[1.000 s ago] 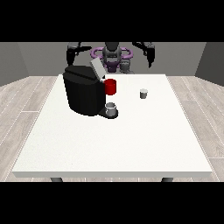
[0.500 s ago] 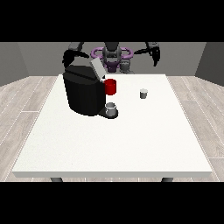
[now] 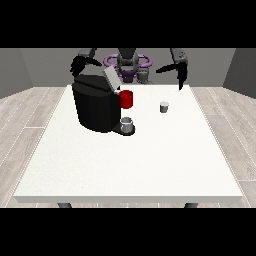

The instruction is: Insert the coffee pod into the coffee machine and close the lid

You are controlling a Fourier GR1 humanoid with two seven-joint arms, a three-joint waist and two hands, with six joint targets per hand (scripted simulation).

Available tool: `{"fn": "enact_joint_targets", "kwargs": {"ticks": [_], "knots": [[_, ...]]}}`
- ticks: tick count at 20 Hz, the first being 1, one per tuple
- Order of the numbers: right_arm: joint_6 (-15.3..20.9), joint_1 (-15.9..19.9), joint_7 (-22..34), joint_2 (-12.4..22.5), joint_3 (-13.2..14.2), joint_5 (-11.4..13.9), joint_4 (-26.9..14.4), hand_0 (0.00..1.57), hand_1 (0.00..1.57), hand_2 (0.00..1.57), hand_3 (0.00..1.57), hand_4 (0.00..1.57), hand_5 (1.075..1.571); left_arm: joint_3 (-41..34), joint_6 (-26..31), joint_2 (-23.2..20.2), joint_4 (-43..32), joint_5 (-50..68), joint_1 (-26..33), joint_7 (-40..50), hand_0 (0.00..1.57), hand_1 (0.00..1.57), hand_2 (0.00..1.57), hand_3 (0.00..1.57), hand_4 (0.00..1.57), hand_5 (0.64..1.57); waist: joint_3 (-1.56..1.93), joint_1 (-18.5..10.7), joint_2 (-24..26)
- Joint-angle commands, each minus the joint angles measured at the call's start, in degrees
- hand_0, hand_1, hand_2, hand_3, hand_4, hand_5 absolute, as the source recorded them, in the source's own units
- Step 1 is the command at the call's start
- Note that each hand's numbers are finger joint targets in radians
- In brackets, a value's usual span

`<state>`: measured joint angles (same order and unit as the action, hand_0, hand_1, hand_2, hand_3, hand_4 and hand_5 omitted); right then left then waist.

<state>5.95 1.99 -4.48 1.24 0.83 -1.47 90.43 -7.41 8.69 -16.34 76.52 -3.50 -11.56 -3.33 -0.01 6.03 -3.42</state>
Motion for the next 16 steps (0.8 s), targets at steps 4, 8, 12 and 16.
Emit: {"fn": "enact_joint_targets", "kwargs": {"ticks": [4,8,12,16], "knots": [[-0.2,3.6,1.0,-0.2,-0.7,-0.2,1.2,0.00,0.00,0.00,0.00,0.26,1.571,-3.9,0.0,-3.5,-13.3,-1.5,-8.0,-2.5,0.00,0.00,0.00,0.00,0.00,1.571,-0.03,3.3,-6.4],[1.1,7.0,3.7,-0.1,-0.7,0.7,1.9,0.00,0.00,0.00,0.00,0.35,1.571,-3.5,-2.0,-4.1,-20.3,-5.0,-10.8,-5.0,0.00,0.00,0.00,0.00,0.00,1.571,-0.03,2.9,-7.5],[3.5,9.0,4.7,-0.6,-1.0,2.8,-3.2,0.00,0.00,0.00,0.00,0.37,1.571,-0.4,-2.4,-3.3,-21.3,-8.0,-14.2,-0.9,0.00,0.00,0.00,0.00,0.00,1.571,-0.01,1.2,-6.7],[1.8,8.8,0.9,0.7,1.1,1.2,-8.2,0.00,0.00,0.00,0.00,0.41,1.571,2.0,-3.7,-2.0,-23.3,-11.5,-14.0,-3.5,0.00,0.00,0.11,0.00,0.00,1.571,0.01,0.3,-7.5]]}}
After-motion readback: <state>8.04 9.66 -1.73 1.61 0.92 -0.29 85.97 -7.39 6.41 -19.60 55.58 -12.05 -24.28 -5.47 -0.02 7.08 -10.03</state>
